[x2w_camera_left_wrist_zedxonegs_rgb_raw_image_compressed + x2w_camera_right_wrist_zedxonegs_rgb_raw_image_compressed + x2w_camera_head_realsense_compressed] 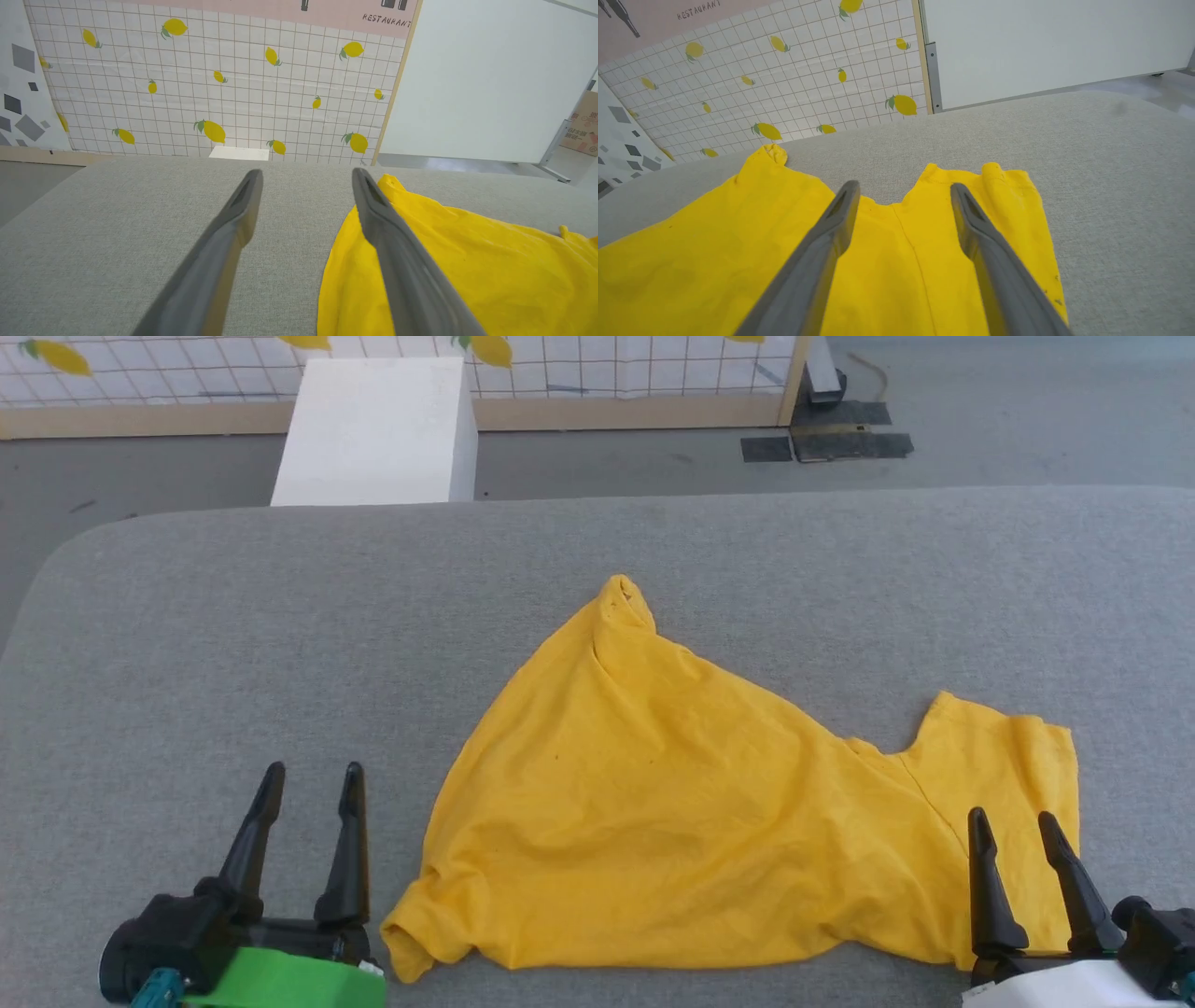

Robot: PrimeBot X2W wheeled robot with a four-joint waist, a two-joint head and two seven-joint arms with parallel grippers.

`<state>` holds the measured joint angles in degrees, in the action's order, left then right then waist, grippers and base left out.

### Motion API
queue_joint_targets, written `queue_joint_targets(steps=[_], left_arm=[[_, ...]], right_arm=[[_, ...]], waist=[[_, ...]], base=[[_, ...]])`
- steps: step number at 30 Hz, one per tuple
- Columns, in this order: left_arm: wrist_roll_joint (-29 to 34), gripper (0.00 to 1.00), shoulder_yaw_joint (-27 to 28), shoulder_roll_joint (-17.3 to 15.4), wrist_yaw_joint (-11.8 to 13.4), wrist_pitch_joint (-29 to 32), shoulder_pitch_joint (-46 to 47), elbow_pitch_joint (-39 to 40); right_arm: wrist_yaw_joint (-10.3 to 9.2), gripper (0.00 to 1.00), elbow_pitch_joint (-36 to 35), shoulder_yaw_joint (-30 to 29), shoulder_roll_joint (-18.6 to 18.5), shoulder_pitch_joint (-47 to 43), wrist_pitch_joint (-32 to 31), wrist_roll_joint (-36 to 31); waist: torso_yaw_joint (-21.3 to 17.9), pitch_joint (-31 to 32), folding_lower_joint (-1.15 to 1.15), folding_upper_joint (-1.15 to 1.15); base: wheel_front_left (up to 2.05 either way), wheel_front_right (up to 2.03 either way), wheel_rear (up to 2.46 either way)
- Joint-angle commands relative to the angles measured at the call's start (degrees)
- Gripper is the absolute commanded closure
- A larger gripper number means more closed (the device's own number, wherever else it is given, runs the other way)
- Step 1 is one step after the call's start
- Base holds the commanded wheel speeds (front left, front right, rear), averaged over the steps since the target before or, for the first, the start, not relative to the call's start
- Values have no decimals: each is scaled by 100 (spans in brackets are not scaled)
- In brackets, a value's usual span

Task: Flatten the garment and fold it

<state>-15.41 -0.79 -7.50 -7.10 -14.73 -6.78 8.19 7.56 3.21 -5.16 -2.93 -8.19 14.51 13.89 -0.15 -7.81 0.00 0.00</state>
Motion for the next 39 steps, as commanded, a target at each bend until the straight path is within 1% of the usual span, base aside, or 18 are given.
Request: queue_joint_targets(steps=[1, 2, 4, 7, 8, 11, 14, 17, 21, 25, 27, 29, 31, 32, 33, 35, 39], left_arm=[[50, 0, -79, -155, -38, -27, 132, -3], [19, 0, -141, -234, -38, -27, 219, -16], [-43, 0, -386, -516, -38, -27, 486, -90], [-156, 0, -947, -1111, -38, 125, 1079, -404], [-247, 0, -1105, -1232, -38, 243, 1286, -506], [-613, 0, -1815, -1653, -38, 960, 2043, -897], [-1032, 0, -2406, -1882, -38, 1631, 2693, -1247], [-1546, 0, -2963, -2007, -38, 2222, 3303, -1700], [-2237, 0, -3481, -2078, -38, 3053, 3743, -2284], [-2695, 0, -3779, -2154, -38, 3724, 4034, -2773], [-2785, 0, -3936, -2194, -38, 4011, 4130, -2998], [-2967, 0, -3991, -2147, -38, 4256, 4140, -3228], [-3149, 0, -4167, -2092, -38, 4450, 4104, -3264], [-3224, 63, -4233, -2081, -38, 4480, 4074, -3265], [-3270, 100, -4321, -2088, -38, 4493, 4045, -3253], [-3374, 100, -4491, -2139, -38, 4438, 3991, -3203], [-3441, 100, -4617, -2347, -38, 4070, 4115, -3019]], right_arm=[[-8, 0, -44, -18, 4, 98, 45, 24], [-8, 0, -64, -34, 4, 113, 45, 22], [-8, 0, -106, -76, 5, 135, 47, 32], [-8, 0, -127, -71, 5, 156, 47, 55], [-8, 0, -117, -57, 5, 169, 48, 65], [-8, 0, -121, 6, 5, 228, 48, 106], [-8, 0, -140, 89, 5, 309, 48, 123], [-8, 0, -151, 145, 5, 388, 48, 143], [-8, 0, -137, 175, 5, 451, 48, 148], [-8, 0, -138, 216, 5, 493, 49, 174], [-8, 0, -141, 257, 5, 511, 49, 191], [-8, 0, -141, 283, 5, 519, 49, 212], [-8, 0, -137, 284, 5, 511, 49, 241], [-8, 0, -132, 288, 5, 504, 49, 251], [-8, 0, -125, 295, 5, 496, 49, 258], [-8, 0, -111, 303, 5, 469, 49, 271], [-8, 0, -112, 277, 5, 417, 49, 282]], waist=[[-37, -54, 0, 0], [-41, -85, 0, 0], [-39, -149, 0, 0], [-25, -301, 0, 0], [-19, -335, 0, 0], [-14, -500, 0, 0], [-38, -648, 0, 0], [-88, -788, 0, 0], [-181, -909, 0, 0], [-306, -1021, 0, 0], [-379, -1064, 0, 0], [-450, -1079, 0, 0], [-507, -1070, 0, 0], [-533, -1057, 0, 0], [-559, -1040, 0, 0], [-602, -992, 0, 0], [-642, -911, 0, 0]], base=[[0, 0, 0], [0, 0, 0], [0, 0, 0], [0, 0, 0], [0, 0, 0], [0, 0, 0], [0, 0, 0], [0, 0, 0], [0, 0, 0], [0, 0, 0], [0, 0, 0], [0, 0, 0], [0, 0, 0], [0, 0, 0], [0, 0, 0], [0, 0, 0], [0, 0, 0]])
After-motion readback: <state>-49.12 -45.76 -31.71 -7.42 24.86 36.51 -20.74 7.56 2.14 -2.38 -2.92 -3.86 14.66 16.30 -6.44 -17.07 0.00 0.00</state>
